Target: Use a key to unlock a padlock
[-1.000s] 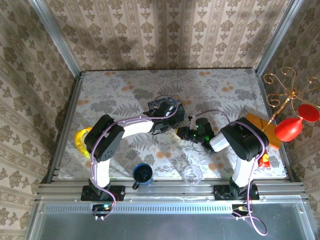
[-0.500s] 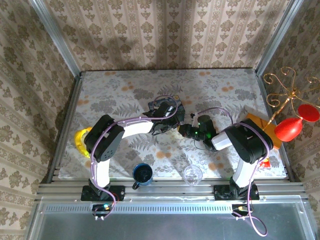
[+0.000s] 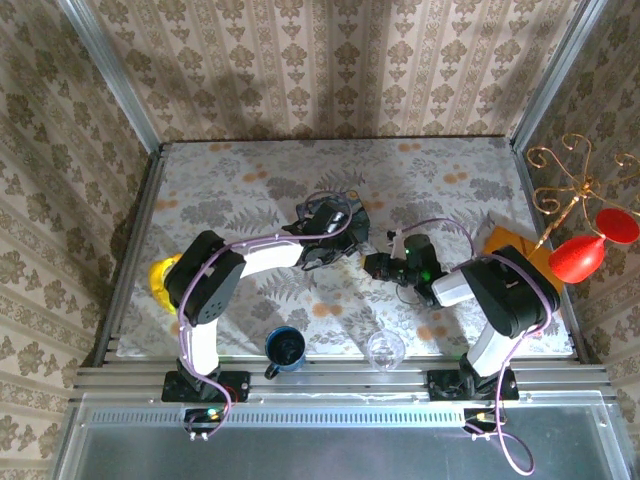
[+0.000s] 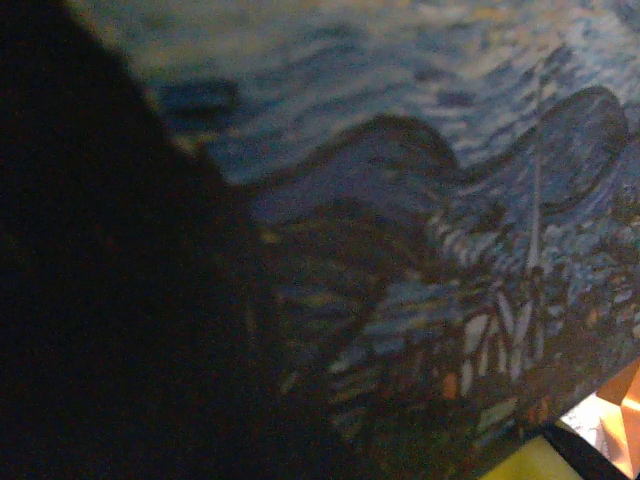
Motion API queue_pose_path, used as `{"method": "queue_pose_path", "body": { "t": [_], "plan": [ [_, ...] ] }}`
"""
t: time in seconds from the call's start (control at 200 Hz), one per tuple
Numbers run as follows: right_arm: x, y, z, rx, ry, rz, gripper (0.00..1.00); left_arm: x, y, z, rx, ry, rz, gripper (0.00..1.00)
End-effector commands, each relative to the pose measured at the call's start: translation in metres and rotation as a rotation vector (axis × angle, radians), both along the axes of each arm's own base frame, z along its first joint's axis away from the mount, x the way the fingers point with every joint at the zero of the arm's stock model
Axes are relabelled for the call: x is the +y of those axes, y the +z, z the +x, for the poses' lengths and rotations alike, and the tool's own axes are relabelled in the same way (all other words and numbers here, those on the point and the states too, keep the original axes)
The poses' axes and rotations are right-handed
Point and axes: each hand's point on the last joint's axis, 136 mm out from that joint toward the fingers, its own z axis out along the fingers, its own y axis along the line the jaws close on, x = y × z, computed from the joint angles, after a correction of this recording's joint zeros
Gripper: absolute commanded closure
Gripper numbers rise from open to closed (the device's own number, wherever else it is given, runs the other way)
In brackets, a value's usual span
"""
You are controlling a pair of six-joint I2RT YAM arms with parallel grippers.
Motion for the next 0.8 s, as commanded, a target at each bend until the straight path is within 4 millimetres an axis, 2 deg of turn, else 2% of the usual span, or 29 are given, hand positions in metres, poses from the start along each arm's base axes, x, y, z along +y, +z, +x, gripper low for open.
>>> {"method": "queue_pose_path", "body": {
  "t": [0.0, 0.255, 0.55, 0.79],
  "plan": [
    [0.001, 0.013, -0.005, -0.06, 0.041, 0.022, 1.0, 0.001, 0.018, 0.007, -0.011, 0.04, -0.055, 1.0],
    [0.004, 0.017, -0.009, -0.072, 0.082, 0.047, 1.0, 0.0, 0.019, 0.009, -0.01, 0.055, -0.077, 1.0],
    [0.013, 0.012, -0.006, -0.05, 0.109, 0.081, 1.0, -0.002, 0.023, 0.011, -0.012, 0.058, -0.096, 1.0],
    [0.011, 0.005, 0.0, -0.033, 0.085, 0.076, 1.0, -0.003, 0.023, 0.01, -0.011, 0.055, -0.105, 1.0]
  ]
}}
